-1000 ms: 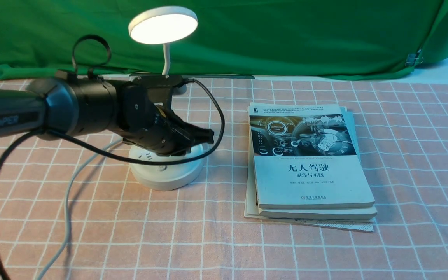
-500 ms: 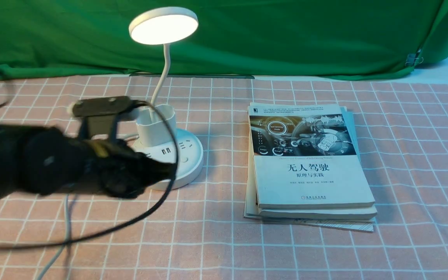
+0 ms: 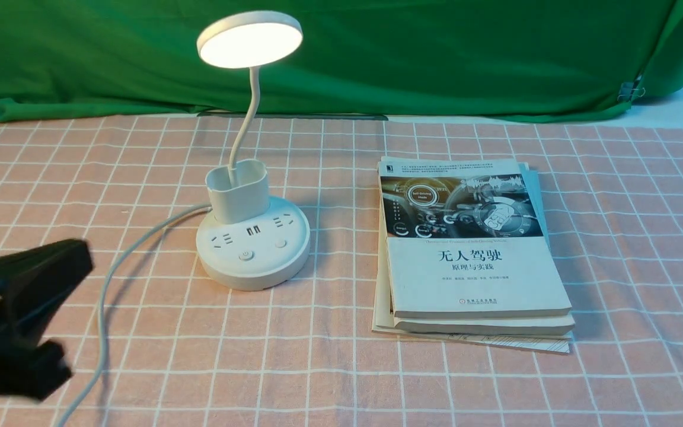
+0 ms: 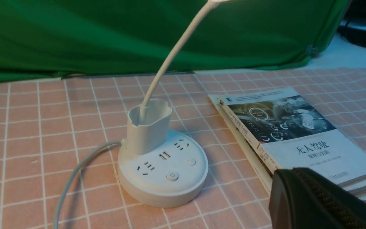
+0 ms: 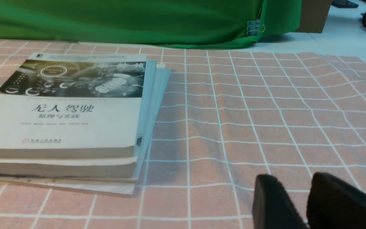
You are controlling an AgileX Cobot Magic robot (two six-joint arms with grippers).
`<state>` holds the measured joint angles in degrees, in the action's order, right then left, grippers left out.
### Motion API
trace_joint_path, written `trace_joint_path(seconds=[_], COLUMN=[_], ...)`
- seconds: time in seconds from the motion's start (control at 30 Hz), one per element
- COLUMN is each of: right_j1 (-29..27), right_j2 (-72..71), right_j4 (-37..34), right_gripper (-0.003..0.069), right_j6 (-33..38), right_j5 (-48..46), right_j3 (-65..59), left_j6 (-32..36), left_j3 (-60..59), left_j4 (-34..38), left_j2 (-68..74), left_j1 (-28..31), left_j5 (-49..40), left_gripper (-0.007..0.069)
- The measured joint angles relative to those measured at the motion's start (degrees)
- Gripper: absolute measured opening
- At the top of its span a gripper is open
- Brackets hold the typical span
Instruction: Turn on the table lamp on the pink coffee tablecloth with your hand.
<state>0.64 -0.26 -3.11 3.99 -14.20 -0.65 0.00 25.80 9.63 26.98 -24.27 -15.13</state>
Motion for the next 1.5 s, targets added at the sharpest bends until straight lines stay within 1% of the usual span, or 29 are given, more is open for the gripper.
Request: trace_joint_path(seconds=[0.2,0.43,0.6,0.63,0.67,0.7,0.73,0.8,0.83,0.9,1.03,1.13,1.17,1.2,1.3,1.37,1.43,1.47,1.5], right_j1=[0.0,0.0,0.0,0.0,0.0,0.0,0.0,0.0,0.0,0.0,0.0,0.0,0.0,0.0,0.0,0.0,0.0,0.0,0.0], right_j2=[0.0,0.0,0.0,0.0,0.0,0.0,0.0,0.0,0.0,0.0,0.0,0.0,0.0,0.0,0.0,0.0,0.0,0.0,0.0], right_j4=[0.0,0.0,0.0,0.0,0.0,0.0,0.0,0.0,0.0,0.0,0.0,0.0,0.0,0.0,0.0,0.0,0.0,0.0,0.0], right_gripper=[0.0238,0.0238,0.0240,0.0241,0.0241,0.0241,0.0241,0.0241,0.0241,0.0241,0.0241,0.0241,0.0241,0.0241,0.0241,0.0241,0.0241,0.0241,0.0241], right_j6=[0.0,0.0,0.0,0.0,0.0,0.0,0.0,0.0,0.0,0.0,0.0,0.0,0.0,0.0,0.0,0.0,0.0,0.0,0.0], right_j5=[0.0,0.0,0.1,0.1,0.1,0.0,0.0,0.0,0.0,0.0,0.2,0.0,0.0,0.0,0.0,0.0,0.0,0.0,0.0], right_j3=[0.0,0.0,0.0,0.0,0.0,0.0,0.0,0.0,0.0,0.0,0.0,0.0,0.0,0.0,0.0,0.0,0.0,0.0,0.0], left_j6=[0.0,0.0,-1.1,-2.0,-3.7,-4.7,-4.8,-5.3,-5.3,-5.5,-5.6,-5.6,-5.7,-5.7,-5.7,-5.7,-5.7,-5.7,-5.7], left_j3=[-0.5,-0.5,-0.5,-0.8,-1.3,-1.8,-2.0,-2.9,-3.0,-4.3,-8.4,-11.2,-14.0,-14.0,-20.9,-24.4,-25.6,-25.9,-25.9], left_j4=[-0.4,-1.0,-6.3,-7.7,-10.8,-13.2,-13.5,-15.6,-15.7,-16.3,-15.7,-14.2,-13.1,-12.9,-12.2,-12.1,-12.1,-12.0,-12.0], left_j2=[-9.1,-10.4,-12.3,-12.8,-14.0,-15.4,-15.9,-19.4,-20.1,-23.7,-27.0,-27.1,-27.1,-27.1,-27.1,-27.1,-27.1,-27.1,-27.1], left_j1=[0.0,0.0,0.0,0.0,0.2,0.9,1.3,5.4,5.8,10.3,17.2,19.8,21.6,21.6,23.4,23.8,23.9,23.9,23.9], left_j5=[-2.1,-2.1,-2.7,-2.1,-0.7,0.8,1.3,4.0,4.2,5.2,7.2,9.8,13.1,13.1,19.9,21.9,18.8,15.1,14.3], left_gripper=[0.0000,0.0000,0.0000,0.0000,0.0000,0.0000,0.0000,0.0000,0.0000,0.0000,0.0000,0.0000,0.0000,0.0000,0.0000,0.0000,0.0000,0.0000,0.0000])
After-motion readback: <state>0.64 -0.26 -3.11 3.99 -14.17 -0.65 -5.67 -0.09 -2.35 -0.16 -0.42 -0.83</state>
